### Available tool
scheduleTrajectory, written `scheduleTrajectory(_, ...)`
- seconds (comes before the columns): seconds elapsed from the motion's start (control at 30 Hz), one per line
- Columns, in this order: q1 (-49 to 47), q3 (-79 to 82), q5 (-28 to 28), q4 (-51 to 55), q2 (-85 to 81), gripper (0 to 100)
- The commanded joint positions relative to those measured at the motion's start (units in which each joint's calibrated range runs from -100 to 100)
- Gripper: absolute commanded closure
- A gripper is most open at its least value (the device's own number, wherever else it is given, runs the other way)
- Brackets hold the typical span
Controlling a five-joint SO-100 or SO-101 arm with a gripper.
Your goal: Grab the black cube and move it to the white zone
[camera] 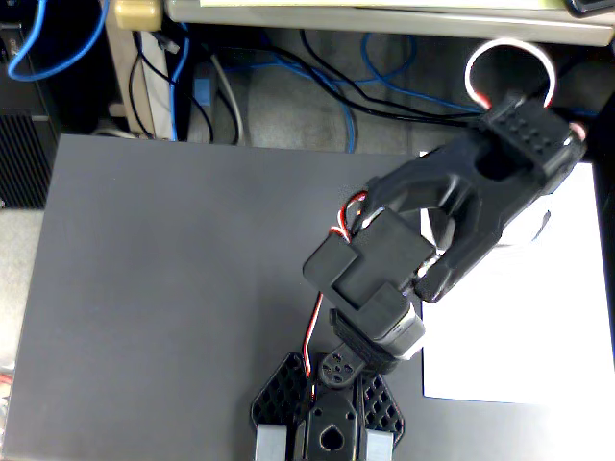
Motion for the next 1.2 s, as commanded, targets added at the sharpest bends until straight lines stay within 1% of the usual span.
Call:
scheduleTrajectory(0.0, -0.18, -5.66, 0.42, 0.08, -1.17, 61)
scheduleTrajectory(0.07, 0.12, -5.76, 0.42, 0.08, -1.25, 51)
scheduleTrajectory(0.1, 0.34, -5.76, 0.42, 0.08, -1.25, 48)
scheduleTrajectory(0.27, -0.18, -5.66, 0.52, 0.08, -1.25, 48)
scheduleTrajectory(0.33, 0.56, -3.31, 3.46, 1.71, -1.25, 48)
scheduleTrajectory(0.4, 0.56, 0.86, 8.38, 5.83, -1.25, 48)
scheduleTrajectory(0.43, 1.22, 1.23, 9.53, 7.63, -1.25, 48)
scheduleTrajectory(0.5, 6.81, -2.58, 10.06, 8.91, -1.25, 47)
scheduleTrajectory(0.53, 8.95, -4.30, 11.26, 9.09, -1.25, 47)
scheduleTrajectory(0.57, 9.39, -5.66, 12.31, 12.00, -1.25, 47)
scheduleTrajectory(0.63, 9.24, -10.47, 12.68, 21.01, -2.01, 48)
scheduleTrajectory(0.7, 5.56, -16.27, 12.05, 29.58, -7.80, 48)
scheduleTrajectory(0.73, 2.03, -17.00, 10.95, 32.58, -12.34, 48)
scheduleTrajectory(0.83, -8.71, -17.36, 2.93, 34.47, -26.45, 48)
scheduleTrajectory(0.93, -15.48, -17.72, -3.67, 35.93, -32.58, 48)
scheduleTrajectory(1.0, -21.37, -17.81, -9.85, 34.04, -34.01, 48)
scheduleTrajectory(1.07, -27.62, -17.45, -16.76, 28.55, -36.95, 48)
scheduleTrajectory(1.13, -29.02, -16.73, -20.54, 28.55, -43.25, 48)
scheduleTrajectory(1.17, -29.46, -16.73, -21.01, 29.33, -47.28, 50)
